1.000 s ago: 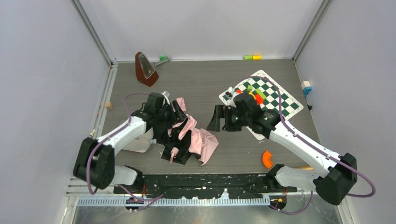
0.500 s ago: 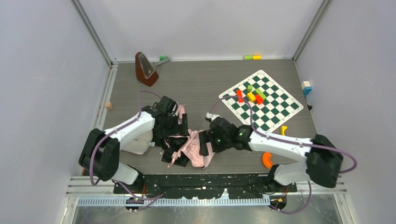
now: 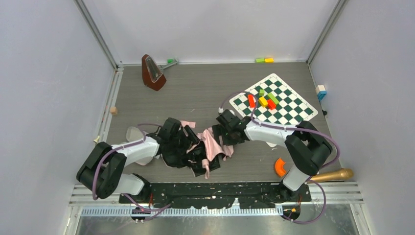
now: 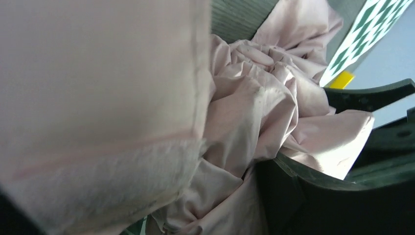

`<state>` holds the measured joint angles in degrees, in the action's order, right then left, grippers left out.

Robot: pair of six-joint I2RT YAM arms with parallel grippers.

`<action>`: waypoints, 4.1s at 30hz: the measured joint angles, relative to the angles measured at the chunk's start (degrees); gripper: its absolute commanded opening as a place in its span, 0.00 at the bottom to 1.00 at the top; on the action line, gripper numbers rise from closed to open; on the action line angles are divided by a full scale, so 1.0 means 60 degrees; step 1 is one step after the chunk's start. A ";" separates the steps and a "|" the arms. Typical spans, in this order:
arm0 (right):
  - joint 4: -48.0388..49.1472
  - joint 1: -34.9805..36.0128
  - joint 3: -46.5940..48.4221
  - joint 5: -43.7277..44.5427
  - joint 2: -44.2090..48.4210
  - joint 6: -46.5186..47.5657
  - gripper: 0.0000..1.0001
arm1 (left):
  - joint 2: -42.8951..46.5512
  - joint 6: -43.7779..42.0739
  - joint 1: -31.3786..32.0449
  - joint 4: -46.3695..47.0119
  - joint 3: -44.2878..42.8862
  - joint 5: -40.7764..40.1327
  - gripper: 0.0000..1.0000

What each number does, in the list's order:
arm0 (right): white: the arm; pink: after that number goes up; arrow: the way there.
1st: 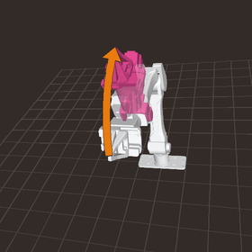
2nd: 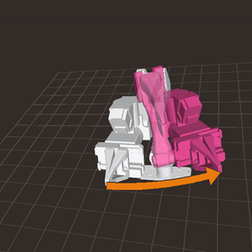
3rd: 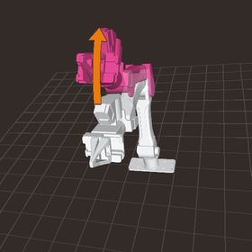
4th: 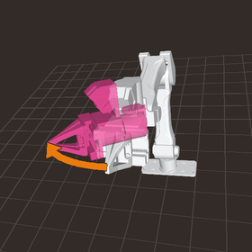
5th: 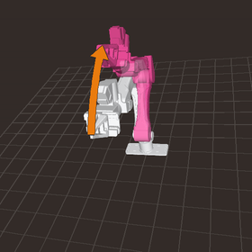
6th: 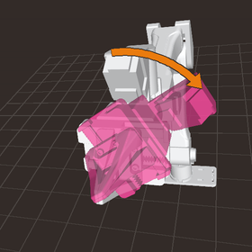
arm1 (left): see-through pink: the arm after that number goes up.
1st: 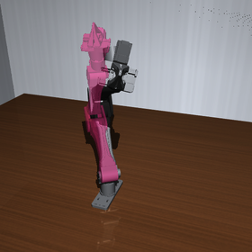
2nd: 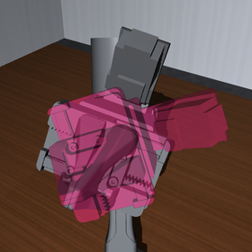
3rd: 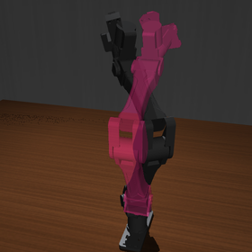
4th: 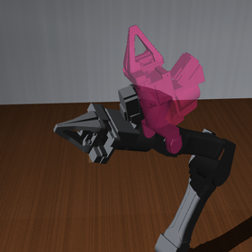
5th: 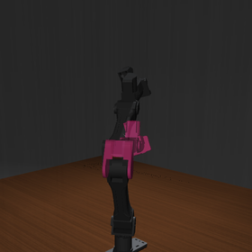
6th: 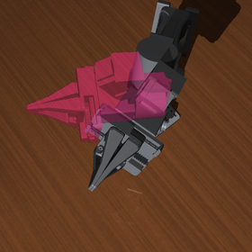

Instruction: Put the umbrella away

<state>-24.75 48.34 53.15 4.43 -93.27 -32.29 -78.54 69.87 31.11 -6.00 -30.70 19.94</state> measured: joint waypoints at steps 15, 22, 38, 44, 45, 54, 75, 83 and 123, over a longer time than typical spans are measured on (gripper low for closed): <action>0.0841 -0.0350 -0.0568 -0.1785 0.3646 0.2022 0.95 | 0.0058 0.2867 0.0401 0.0863 0.0149 -0.1701 0.75; 0.0871 0.1366 -0.0251 -0.1016 0.1767 0.1785 0.95 | -0.0029 0.3300 0.0404 0.1344 0.0204 -0.1647 0.78; 0.0397 0.2630 0.0790 0.2368 -0.0896 0.0732 0.06 | 0.0739 0.2590 0.0306 -0.0168 -0.0211 -0.1596 0.99; 0.0969 0.2127 -0.0543 0.1756 0.0324 0.0984 0.05 | 0.1042 -0.0412 -0.0015 -0.3807 -0.3224 -0.1315 0.99; 0.0962 0.2014 -0.0681 0.1625 0.0463 0.1049 0.05 | 0.1100 -0.0805 -0.0095 -0.4167 -0.3563 -0.1242 0.99; 0.1089 0.1643 -0.1137 0.0801 0.1009 0.1574 0.05 | 0.1763 -0.3756 -0.1712 -0.6597 -0.4648 -0.0510 0.99; 0.1789 0.1009 -0.1537 -0.1432 0.1198 0.2116 0.05 | -0.0754 -0.4881 -0.2109 -0.2138 -0.2393 0.1089 0.95; 0.2084 0.0557 -0.1530 -0.2073 0.1013 0.2040 0.05 | 0.1475 -0.3395 -0.1381 -0.1413 0.0157 0.1279 0.99; 0.9865 -0.1617 -0.2936 -0.8072 0.1326 -0.6251 0.05 | 0.0492 0.1209 -0.0040 0.3169 -0.0947 0.1847 0.78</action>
<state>34.44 38.63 35.53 -44.01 -85.32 -69.80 -75.59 77.12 30.87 13.02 -36.38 31.03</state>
